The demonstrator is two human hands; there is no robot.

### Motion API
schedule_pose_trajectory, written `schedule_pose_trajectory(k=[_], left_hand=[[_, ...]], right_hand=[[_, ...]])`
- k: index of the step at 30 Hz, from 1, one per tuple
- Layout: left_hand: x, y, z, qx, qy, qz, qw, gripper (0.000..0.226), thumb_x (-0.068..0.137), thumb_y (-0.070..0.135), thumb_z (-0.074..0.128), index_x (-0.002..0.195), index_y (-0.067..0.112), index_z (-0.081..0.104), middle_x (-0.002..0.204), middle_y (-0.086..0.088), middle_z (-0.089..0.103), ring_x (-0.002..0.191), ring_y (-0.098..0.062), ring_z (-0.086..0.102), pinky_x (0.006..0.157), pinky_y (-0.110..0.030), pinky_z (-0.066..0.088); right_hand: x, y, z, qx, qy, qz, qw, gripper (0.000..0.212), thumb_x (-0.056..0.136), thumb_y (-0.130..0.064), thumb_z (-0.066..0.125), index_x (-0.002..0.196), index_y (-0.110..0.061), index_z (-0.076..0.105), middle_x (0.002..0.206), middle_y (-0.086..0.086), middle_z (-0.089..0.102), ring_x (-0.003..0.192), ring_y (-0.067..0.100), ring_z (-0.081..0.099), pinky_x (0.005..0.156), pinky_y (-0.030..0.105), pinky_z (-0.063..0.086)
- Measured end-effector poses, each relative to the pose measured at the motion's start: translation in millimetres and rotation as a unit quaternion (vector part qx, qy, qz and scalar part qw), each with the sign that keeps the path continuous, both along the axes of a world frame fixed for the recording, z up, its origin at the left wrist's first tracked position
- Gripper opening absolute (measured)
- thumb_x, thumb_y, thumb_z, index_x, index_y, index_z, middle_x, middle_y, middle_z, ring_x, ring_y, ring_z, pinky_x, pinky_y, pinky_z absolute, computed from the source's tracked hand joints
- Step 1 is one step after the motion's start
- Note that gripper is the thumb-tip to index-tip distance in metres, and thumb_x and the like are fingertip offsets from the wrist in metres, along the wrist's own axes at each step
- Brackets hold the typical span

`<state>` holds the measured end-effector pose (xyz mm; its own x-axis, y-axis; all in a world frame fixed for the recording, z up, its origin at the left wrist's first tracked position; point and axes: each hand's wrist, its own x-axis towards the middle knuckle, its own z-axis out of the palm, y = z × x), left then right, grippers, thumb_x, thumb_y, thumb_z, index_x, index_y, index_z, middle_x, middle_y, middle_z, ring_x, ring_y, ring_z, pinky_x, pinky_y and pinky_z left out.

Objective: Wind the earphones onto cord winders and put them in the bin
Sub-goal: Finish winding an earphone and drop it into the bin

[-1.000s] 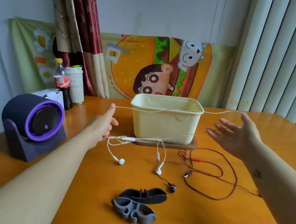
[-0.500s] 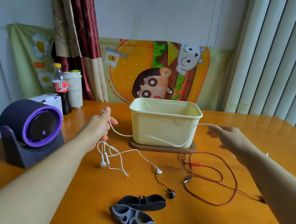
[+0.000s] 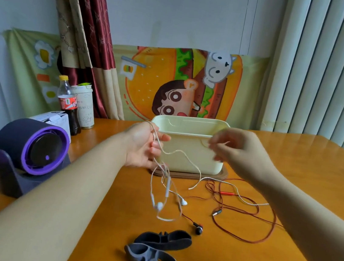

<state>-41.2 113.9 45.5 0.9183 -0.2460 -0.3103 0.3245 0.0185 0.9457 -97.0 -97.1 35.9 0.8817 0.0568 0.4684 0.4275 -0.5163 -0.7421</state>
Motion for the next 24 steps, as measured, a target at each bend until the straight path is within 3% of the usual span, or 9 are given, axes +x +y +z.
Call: schedule_pose_trajectory(k=[2, 3, 5, 8, 10, 13, 20, 22, 24], left_hand=[[-2.8, -5.7, 5.0, -0.015, 0.002, 0.000, 1.000, 0.040, 0.102, 0.027, 0.023, 0.085, 0.011, 0.055, 0.051, 0.005, 0.031, 0.041, -0.008, 0.030, 0.070, -0.038, 0.048], [-4.7, -7.9, 7.8, -0.019, 0.002, -0.001, 1.000, 0.040, 0.102, 0.027, 0.022, 0.084, 0.012, 0.055, 0.052, 0.005, 0.031, 0.043, -0.008, 0.029, 0.064, -0.033, 0.044], [-8.9, -10.0, 11.5, -0.035, 0.001, 0.001, 0.999, 0.042, 0.102, 0.029, 0.022, 0.083, 0.013, 0.056, 0.054, 0.005, 0.031, 0.044, -0.008, 0.028, 0.058, -0.027, 0.038], [-15.8, -12.5, 13.0, -0.090, 0.006, 0.004, 0.996, 0.044, 0.102, 0.031, 0.023, 0.082, 0.012, 0.057, 0.055, 0.004, 0.031, 0.041, -0.008, 0.030, 0.067, -0.036, 0.049], [-20.5, -13.6, 14.0, -0.123, 0.013, 0.015, 0.992, 0.044, 0.103, 0.031, 0.024, 0.082, 0.011, 0.056, 0.056, 0.003, 0.030, 0.039, -0.009, 0.030, 0.070, -0.045, 0.050], [-23.6, -14.6, 15.3, -0.134, 0.009, 0.026, 0.991, 0.043, 0.103, 0.031, 0.023, 0.082, 0.012, 0.056, 0.057, 0.003, 0.029, 0.043, -0.010, 0.030, 0.066, -0.045, 0.049], [-8.2, 19.5, -9.7, -0.168, 0.009, 0.156, 0.973, 0.030, 0.102, 0.021, 0.028, 0.088, 0.012, 0.053, 0.051, 0.004, 0.028, 0.048, -0.011, 0.029, 0.074, -0.041, 0.047], [-4.8, 33.4, -21.8, -0.141, 0.013, 0.177, 0.974, 0.024, 0.097, 0.011, 0.029, 0.092, 0.012, 0.053, 0.049, 0.004, 0.030, 0.042, -0.010, 0.032, 0.076, -0.039, 0.047], [-2.9, 43.7, -33.0, -0.080, 0.010, 0.186, 0.979, 0.027, 0.091, 0.002, 0.031, 0.098, 0.012, 0.055, 0.052, 0.002, 0.036, 0.045, -0.011, 0.037, 0.076, -0.037, 0.046]], right_hand=[[-26.0, 30.2, 9.4, 0.025, 0.061, 0.163, 0.984, 0.007, 0.088, -0.002, 0.061, 0.085, -0.005, 0.067, 0.082, 0.009, 0.071, 0.068, 0.012, 0.068, 0.064, 0.024, 0.054], [-32.5, 40.4, 7.7, -0.007, 0.065, 0.183, 0.981, 0.004, 0.087, -0.005, 0.063, 0.085, -0.006, 0.067, 0.084, 0.008, 0.071, 0.072, 0.012, 0.068, 0.067, 0.025, 0.056], [-30.6, 52.4, -6.2, -0.087, 0.008, 0.104, 0.991, 0.010, 0.083, -0.021, 0.069, 0.088, -0.013, 0.066, 0.087, -0.002, 0.068, 0.078, 0.008, 0.064, 0.073, 0.028, 0.055], [-16.6, 49.7, -28.6, -0.101, -0.026, -0.022, 0.994, 0.025, 0.080, -0.034, 0.071, 0.095, -0.022, 0.055, 0.096, -0.010, 0.055, 0.084, 0.007, 0.055, 0.070, 0.022, 0.052], [-9.2, 44.8, -37.3, -0.089, 0.022, -0.009, 0.996, 0.021, 0.081, -0.029, 0.072, 0.092, -0.022, 0.055, 0.089, -0.009, 0.058, 0.079, 0.010, 0.059, 0.069, 0.024, 0.053], [-3.2, 37.0, -39.3, -0.062, 0.071, 0.055, 0.994, 0.002, 0.090, -0.019, 0.063, 0.088, -0.019, 0.064, 0.077, -0.003, 0.068, 0.070, 0.009, 0.066, 0.068, 0.024, 0.056], [6.6, -2.1, -18.8, 0.104, 0.096, 0.002, 0.990, 0.012, 0.095, -0.015, 0.056, 0.093, -0.010, 0.067, 0.083, 0.003, 0.072, 0.073, 0.015, 0.069, 0.070, 0.029, 0.058], [9.6, -14.7, -10.3, 0.228, 0.127, -0.008, 0.965, 0.016, 0.096, -0.015, 0.053, 0.093, -0.002, 0.063, 0.070, 0.005, 0.061, 0.057, 0.016, 0.057, 0.057, 0.026, 0.049], [12.2, -24.2, -3.1, 0.302, 0.146, -0.019, 0.942, 0.017, 0.097, -0.015, 0.050, 0.091, -0.002, 0.060, 0.059, 0.002, 0.041, 0.049, 0.011, 0.035, 0.047, 0.024, 0.030]])
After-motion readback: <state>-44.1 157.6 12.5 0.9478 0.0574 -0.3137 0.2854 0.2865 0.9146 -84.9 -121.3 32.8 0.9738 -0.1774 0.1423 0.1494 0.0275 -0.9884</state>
